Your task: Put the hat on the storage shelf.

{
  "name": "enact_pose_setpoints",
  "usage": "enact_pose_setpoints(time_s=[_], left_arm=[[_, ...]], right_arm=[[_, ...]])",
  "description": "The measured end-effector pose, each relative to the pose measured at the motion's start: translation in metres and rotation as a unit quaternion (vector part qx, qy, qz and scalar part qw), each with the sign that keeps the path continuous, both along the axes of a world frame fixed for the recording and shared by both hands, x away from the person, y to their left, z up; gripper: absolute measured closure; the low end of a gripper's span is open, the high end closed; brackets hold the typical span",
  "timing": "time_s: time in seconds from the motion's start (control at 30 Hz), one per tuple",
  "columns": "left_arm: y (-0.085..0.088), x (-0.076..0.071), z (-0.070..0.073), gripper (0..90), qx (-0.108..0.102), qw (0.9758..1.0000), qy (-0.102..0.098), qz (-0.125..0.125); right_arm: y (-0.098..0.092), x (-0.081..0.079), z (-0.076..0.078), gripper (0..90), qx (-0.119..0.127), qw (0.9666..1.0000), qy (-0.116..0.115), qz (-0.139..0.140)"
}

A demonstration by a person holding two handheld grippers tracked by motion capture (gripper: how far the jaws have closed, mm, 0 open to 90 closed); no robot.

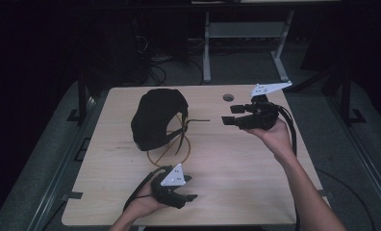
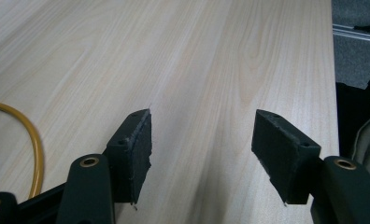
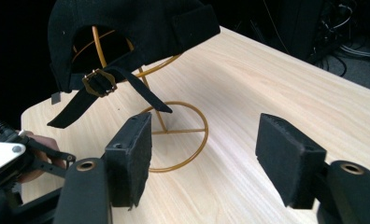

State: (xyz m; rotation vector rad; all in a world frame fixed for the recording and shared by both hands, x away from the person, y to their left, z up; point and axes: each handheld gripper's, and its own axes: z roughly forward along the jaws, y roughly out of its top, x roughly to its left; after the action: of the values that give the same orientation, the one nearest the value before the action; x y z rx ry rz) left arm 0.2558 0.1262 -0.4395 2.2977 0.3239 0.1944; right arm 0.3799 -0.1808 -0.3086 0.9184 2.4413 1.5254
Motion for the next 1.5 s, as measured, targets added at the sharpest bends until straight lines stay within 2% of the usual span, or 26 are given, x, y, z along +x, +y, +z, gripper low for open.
enact_pose_setpoints(time_s=[0.67,1.5], left_arm=[[0.002,0.001,0.001,34.4,-0.004,0.9999,-0.003,0.01],[0.005,0.003,0.001,28.7,-0.014,0.9994,0.003,0.031]], right_arm=[[-0.028,-0.009,-0.02,28.0,0.0,0.9997,0.019,-0.018],[-0.061,-0.02,-0.044,24.2,0.004,0.998,0.039,-0.049]])
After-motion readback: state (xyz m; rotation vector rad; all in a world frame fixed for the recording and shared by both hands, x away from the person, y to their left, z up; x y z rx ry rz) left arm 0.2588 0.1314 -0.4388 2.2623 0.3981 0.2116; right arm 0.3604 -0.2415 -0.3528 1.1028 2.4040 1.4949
